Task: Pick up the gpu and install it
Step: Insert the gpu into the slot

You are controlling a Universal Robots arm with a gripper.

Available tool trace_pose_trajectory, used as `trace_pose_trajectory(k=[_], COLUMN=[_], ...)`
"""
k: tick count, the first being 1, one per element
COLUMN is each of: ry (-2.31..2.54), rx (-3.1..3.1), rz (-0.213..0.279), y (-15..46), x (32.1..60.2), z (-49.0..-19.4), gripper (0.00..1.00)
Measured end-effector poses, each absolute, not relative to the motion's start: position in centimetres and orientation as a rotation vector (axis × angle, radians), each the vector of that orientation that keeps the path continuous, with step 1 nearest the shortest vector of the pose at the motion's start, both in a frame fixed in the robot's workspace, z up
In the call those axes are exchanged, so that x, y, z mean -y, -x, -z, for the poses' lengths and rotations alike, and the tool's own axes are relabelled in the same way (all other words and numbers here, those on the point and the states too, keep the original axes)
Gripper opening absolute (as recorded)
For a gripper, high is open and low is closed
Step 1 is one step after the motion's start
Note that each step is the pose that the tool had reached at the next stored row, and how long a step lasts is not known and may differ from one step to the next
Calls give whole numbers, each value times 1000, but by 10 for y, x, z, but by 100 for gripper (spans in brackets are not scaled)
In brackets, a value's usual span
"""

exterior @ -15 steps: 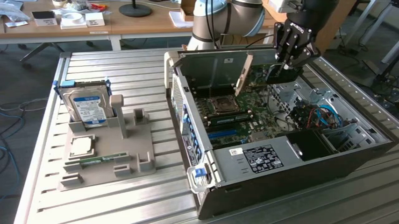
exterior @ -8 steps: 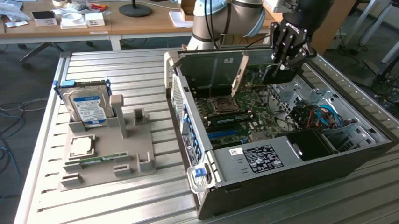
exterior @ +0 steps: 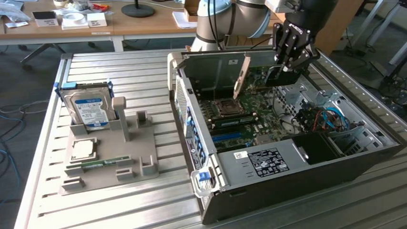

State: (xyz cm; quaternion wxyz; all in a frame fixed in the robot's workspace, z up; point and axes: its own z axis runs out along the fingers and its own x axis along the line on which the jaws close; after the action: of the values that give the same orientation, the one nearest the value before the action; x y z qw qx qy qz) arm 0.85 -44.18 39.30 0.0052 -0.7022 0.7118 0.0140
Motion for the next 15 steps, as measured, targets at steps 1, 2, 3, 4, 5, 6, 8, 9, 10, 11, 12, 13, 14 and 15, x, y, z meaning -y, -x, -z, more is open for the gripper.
trace_pose_trajectory(k=[1, 2, 3, 4, 5, 6, 8, 9, 10, 11, 12, 13, 14, 15], ry=[2199, 2199, 2199, 2199, 2199, 2198, 2199, 2199, 2199, 2199, 2199, 2199, 2199, 2199], rx=[-2229, -2229, -2229, -2229, -2229, -2229, -2229, -2229, -2229, -2229, -2229, -2229, -2229, -2229], rz=[-44, -44, -44, -44, -44, -44, -44, -44, -44, -44, -44, -44, -44, -44], y=[-9, -8, -9, -8, -8, -8, 0, 0, 0, 0, 0, 0, 0, 0], x=[442, 442, 442, 442, 442, 442, 442, 442, 442, 442, 442, 442, 442, 442], z=[-393, -393, -393, -393, -393, -393, -393, -393, -393, -393, -393, -393, -393, -393], gripper=[27, 27, 27, 27, 27, 27, 27, 27, 27, 27, 27, 27, 27, 27])
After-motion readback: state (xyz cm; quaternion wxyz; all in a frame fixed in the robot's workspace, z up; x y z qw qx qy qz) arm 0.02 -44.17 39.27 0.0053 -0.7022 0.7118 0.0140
